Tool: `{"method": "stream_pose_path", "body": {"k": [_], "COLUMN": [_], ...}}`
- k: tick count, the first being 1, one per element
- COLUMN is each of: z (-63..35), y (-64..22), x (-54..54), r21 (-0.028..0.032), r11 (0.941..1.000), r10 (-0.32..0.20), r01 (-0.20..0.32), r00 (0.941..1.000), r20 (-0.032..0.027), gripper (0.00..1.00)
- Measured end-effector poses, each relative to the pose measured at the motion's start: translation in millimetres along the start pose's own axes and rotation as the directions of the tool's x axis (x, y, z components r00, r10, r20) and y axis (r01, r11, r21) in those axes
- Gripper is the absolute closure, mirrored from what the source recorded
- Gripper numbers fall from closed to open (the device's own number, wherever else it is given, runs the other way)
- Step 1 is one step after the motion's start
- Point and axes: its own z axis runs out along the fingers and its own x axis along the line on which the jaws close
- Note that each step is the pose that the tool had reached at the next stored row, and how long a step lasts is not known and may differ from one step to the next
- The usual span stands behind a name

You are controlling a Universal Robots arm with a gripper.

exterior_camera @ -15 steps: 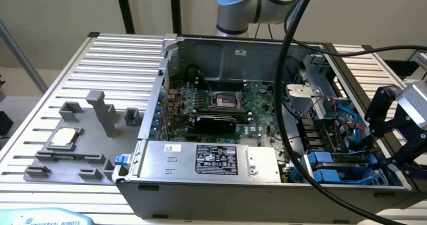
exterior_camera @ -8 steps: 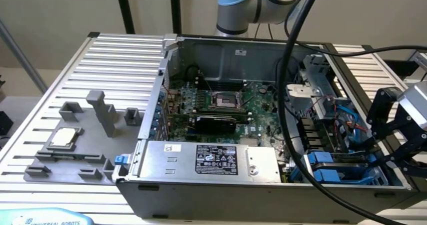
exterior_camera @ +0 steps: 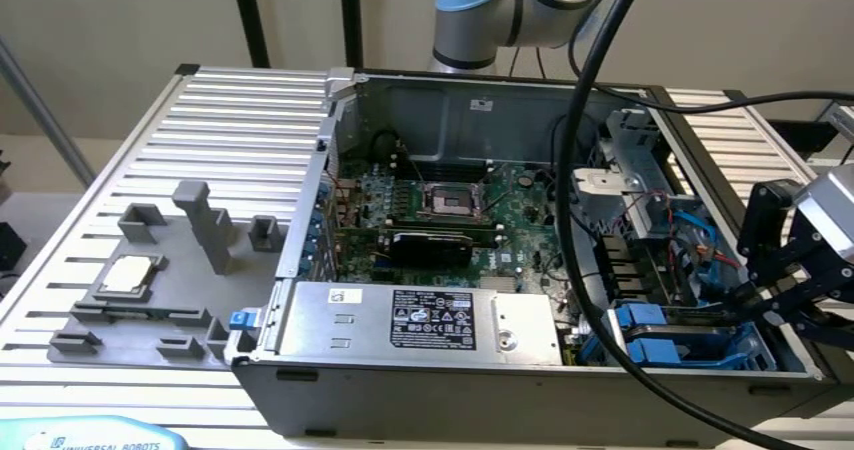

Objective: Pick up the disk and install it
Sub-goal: 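Insert the first disk wire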

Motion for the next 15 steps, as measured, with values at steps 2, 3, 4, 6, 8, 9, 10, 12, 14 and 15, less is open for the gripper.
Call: {"method": "stream_pose_path", "body": {"k": [2,3,4,6,8,9,10,12,14,15], "z": [0.1,0.2,0.2,0.2,0.3,0.4,0.5,0.4,-0.4,-0.7], "y": [-0.1,-0.1,-0.2,-0.3,-0.5,-0.6,-0.8,-1.2,-0.6,0.3], "x": [-0.2,-0.3,-0.5,-1.0,-1.9,-2.5,-3.4,-5.7,-8.2,-9.4], "r21": [0.0000,0.0000,0.0000,-0.0001,-0.0001,-0.0002,-0.0002,-0.0002,-0.0003,-0.0003], "r11": [1.0000,1.0000,1.0000,1.0000,1.0000,1.0000,1.0000,1.0000,1.0000,1.0000], "r10": [-0.001,-0.001,-0.001,-0.002,-0.002,-0.002,-0.002,-0.003,-0.003,-0.003], "r01": [0.001,0.001,0.001,0.002,0.002,0.002,0.002,0.003,0.003,0.003], "r00": [1.0000,1.0000,1.0000,1.0000,1.0000,1.0000,1.0000,1.0000,1.0000,1.0000], "r20": [0.0005,0.0007,0.0008,0.0009,0.0008,0.0007,0.0009,0.0009,0.0007,0.0008], "gripper": [0.80,0.84,0.84,0.84,0.84,0.84,0.84,0.84,0.84,0.84]}}
